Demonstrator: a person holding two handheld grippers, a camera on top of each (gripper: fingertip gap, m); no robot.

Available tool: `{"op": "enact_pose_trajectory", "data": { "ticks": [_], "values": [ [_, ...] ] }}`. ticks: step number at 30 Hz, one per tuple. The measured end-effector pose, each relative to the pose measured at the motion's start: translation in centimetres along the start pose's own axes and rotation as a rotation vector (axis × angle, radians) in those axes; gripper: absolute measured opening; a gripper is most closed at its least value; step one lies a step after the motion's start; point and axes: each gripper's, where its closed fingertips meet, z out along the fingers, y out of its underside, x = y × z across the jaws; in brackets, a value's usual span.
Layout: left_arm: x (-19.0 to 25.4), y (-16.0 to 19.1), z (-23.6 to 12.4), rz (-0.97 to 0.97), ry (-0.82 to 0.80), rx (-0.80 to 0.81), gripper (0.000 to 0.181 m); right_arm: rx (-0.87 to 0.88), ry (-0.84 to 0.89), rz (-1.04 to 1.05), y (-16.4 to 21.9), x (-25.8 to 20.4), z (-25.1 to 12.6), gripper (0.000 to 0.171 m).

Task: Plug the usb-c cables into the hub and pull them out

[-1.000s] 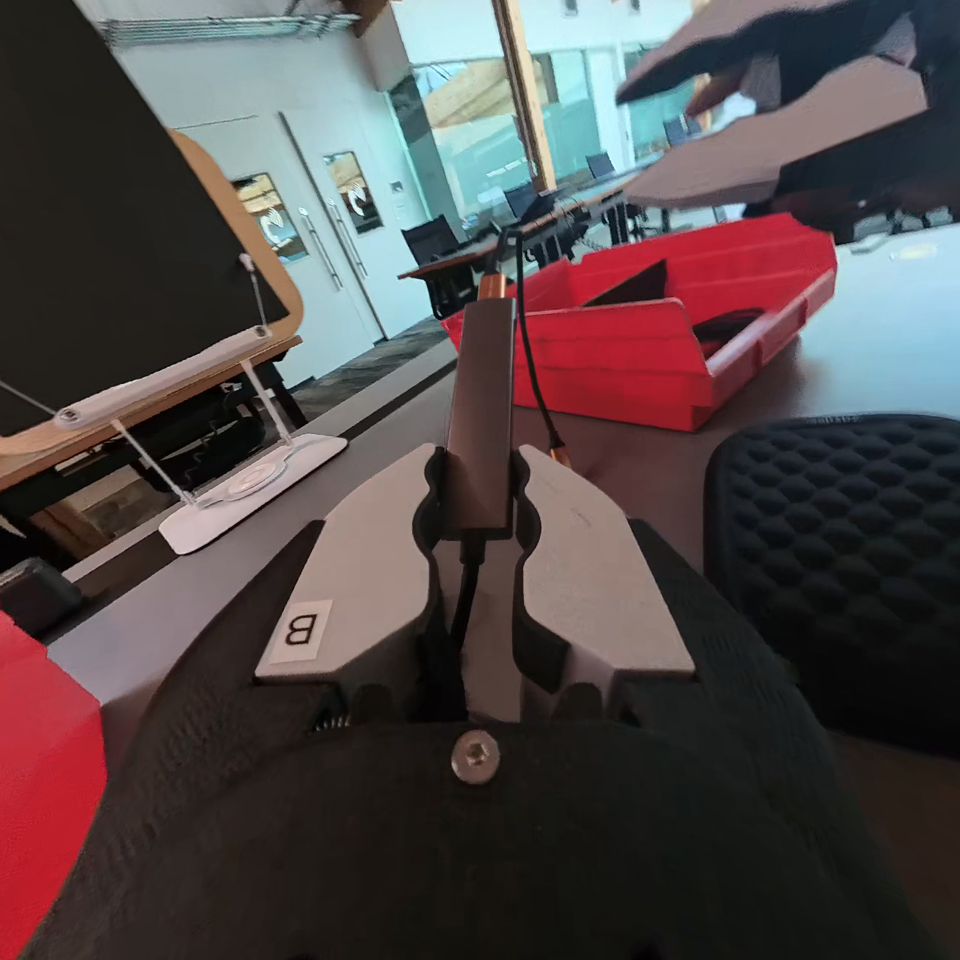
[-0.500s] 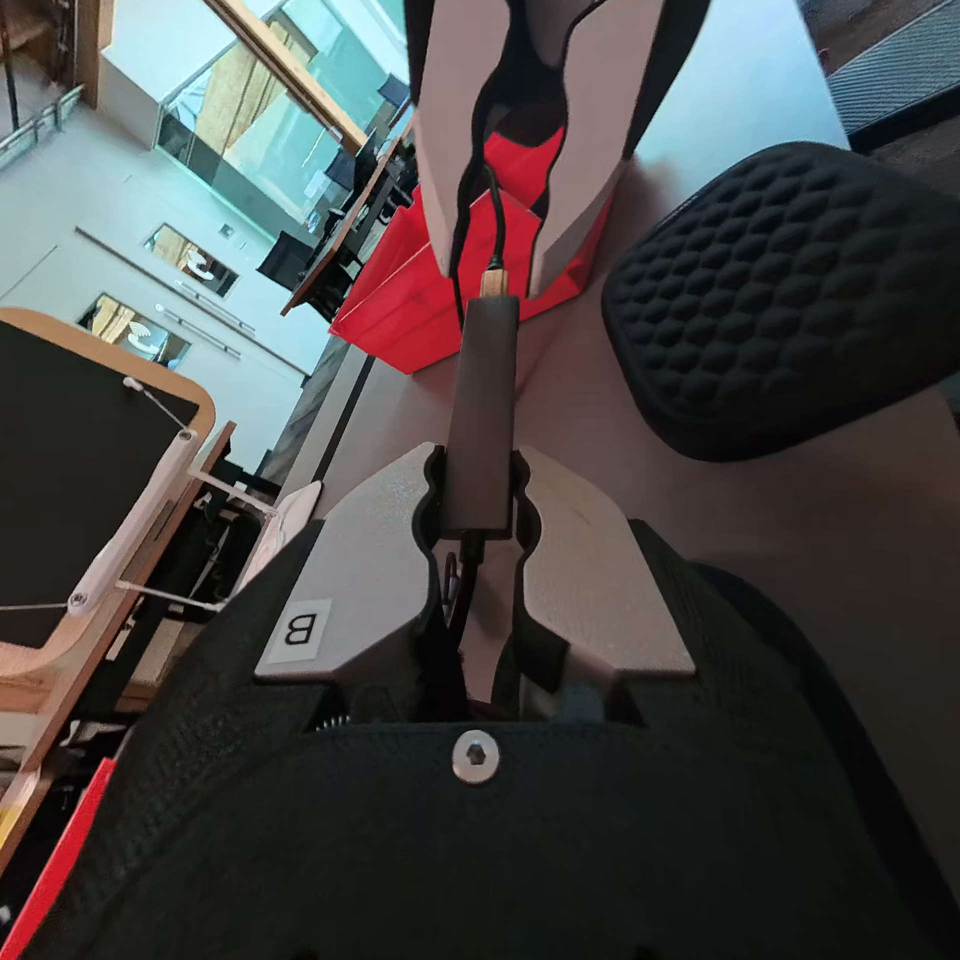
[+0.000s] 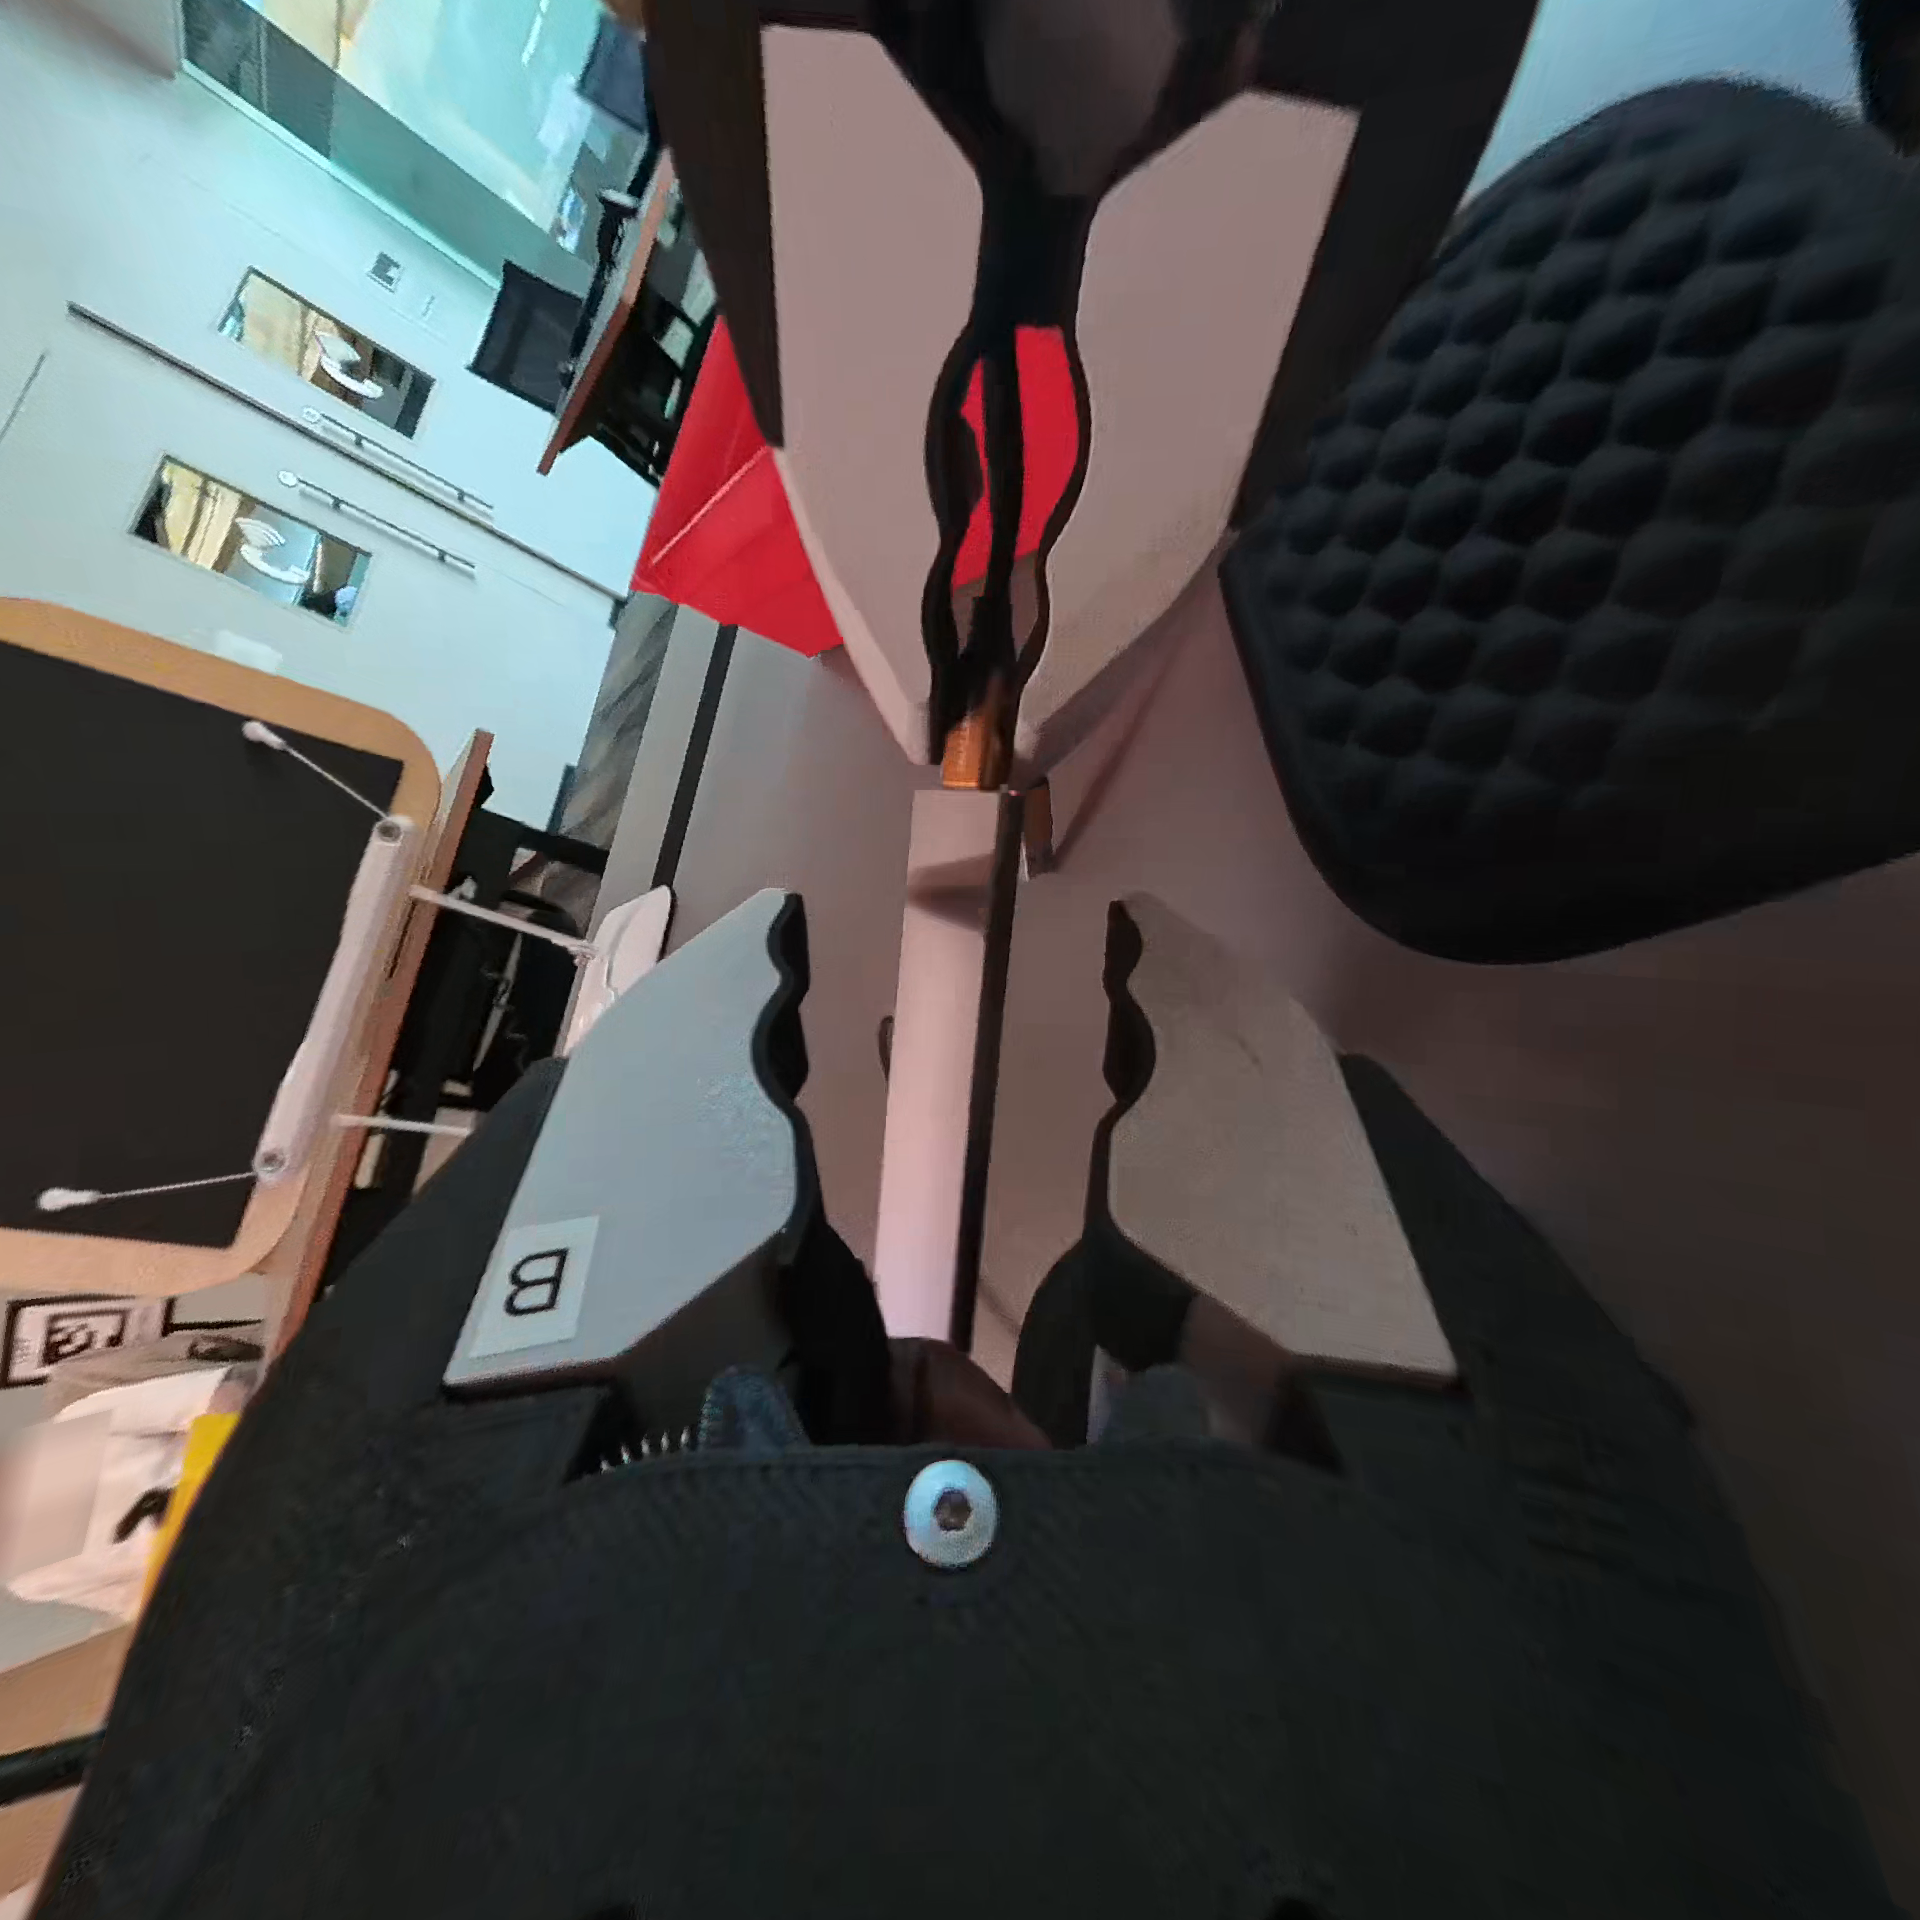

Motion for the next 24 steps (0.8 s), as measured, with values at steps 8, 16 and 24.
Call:
{"op": "enact_pose_trajectory", "data": {
  "ticks": [8,16,24],
  "values": [
    [1.9,1.2,1.1,-0.187,0.195,-0.029,0.026,0.096,0.041,-0.192,-1.8,-0.9,-0.2,0.010],
    [2.1,2.3,1.3,-0.102,0.115,-0.144,0.021,0.058,-0.079,0.016,-0.8,-1.6,0.8,0.012],
    [2.3,2.6,1.9,0.121,-0.019,-0.245,0.021,-0.083,-0.198,0.021,0.7,-3.3,2.0,0.012]
  ]
}}
